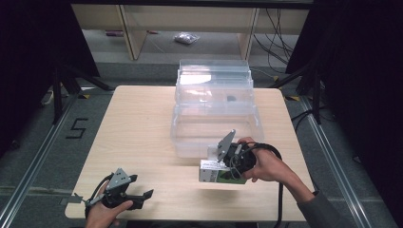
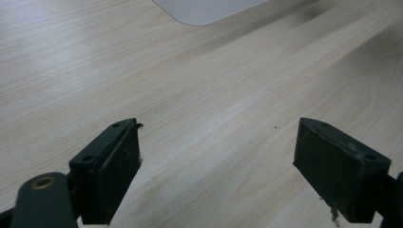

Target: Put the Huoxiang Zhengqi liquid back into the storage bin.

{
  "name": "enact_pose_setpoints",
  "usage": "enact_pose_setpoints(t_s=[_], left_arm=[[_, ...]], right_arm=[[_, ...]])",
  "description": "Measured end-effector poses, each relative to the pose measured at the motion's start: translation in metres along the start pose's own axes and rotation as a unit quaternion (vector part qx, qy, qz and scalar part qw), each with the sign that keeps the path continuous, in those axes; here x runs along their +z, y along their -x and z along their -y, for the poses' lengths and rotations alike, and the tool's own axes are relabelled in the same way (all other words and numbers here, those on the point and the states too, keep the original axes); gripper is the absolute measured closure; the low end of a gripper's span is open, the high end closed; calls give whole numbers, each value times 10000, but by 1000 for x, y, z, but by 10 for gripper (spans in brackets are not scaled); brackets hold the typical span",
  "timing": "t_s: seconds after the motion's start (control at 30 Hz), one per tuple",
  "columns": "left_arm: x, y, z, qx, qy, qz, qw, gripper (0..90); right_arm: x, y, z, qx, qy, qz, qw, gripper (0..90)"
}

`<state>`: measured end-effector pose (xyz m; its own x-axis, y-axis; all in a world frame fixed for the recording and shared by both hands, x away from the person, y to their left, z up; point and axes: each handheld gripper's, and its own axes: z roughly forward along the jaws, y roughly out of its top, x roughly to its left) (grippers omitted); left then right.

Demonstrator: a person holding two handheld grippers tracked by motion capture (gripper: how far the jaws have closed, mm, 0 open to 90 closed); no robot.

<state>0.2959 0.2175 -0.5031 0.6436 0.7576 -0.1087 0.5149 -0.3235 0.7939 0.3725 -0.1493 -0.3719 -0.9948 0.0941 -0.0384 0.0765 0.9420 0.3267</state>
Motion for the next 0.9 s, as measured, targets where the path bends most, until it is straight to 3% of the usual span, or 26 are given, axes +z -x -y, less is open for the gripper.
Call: enact_pose_setpoints(t_s=[0.03,0.07,0.1,0.17,0.2,0.27,0.3,0.4,0.47,0.5,0.57,0.6,0.67,0.73,0.8,0.83,0.9], left_arm=[[0,0,0,-10,1,1,10000,150],[0,0,0,-10,5,4,10000,150],[3,3,0,-185,161,13,9997,150],[3,3,0,-177,155,13,9997,150],[1,0,0,-16,8,-3,10000,150],[0,0,0,24,-21,8,10000,150],[0,0,0,5,-15,4,10000,150],[0,0,0,-10,5,2,10000,150],[3,3,0,-177,154,10,9997,150],[1,0,0,-16,12,-2,10000,150],[0,0,0,-11,5,3,10000,150],[0,0,0,16,-22,10,10000,150],[0,0,0,18,-21,9,10000,150],[0,0,0,-1,-3,4,10000,150],[0,0,0,10,-12,7,10000,150],[0,0,0,-9,5,6,10000,150],[0,0,0,18,-21,12,10000,150]], right_arm=[[0,0,0,0,0,0,10000,649],[-3,-2,0,152,-66,42,9999,649],[-6,-1,0,126,-48,42,9999,649],[-10,2,0,-21,45,51,10000,649],[-13,3,1,9,15,74,10000,649],[-19,3,1,144,-34,128,9998,650],[-20,6,1,-37,7,129,9999,650],[-25,6,-1,88,-161,242,9995,650],[-27,7,-2,58,-134,214,9997,650],[-28,9,-3,-54,-87,233,9997,650],[-32,12,-4,-24,-69,228,9997,650],[-35,12,-4,136,-115,287,9994,651],[-39,17,-6,15,-69,265,9996,651],[-44,19,-6,173,-91,318,9993,650],[-48,25,-8,46,-32,314,9995,650],[-51,26,-8,177,-63,351,9992,650],[-53,29,-8,161,-72,359,9992,650]])
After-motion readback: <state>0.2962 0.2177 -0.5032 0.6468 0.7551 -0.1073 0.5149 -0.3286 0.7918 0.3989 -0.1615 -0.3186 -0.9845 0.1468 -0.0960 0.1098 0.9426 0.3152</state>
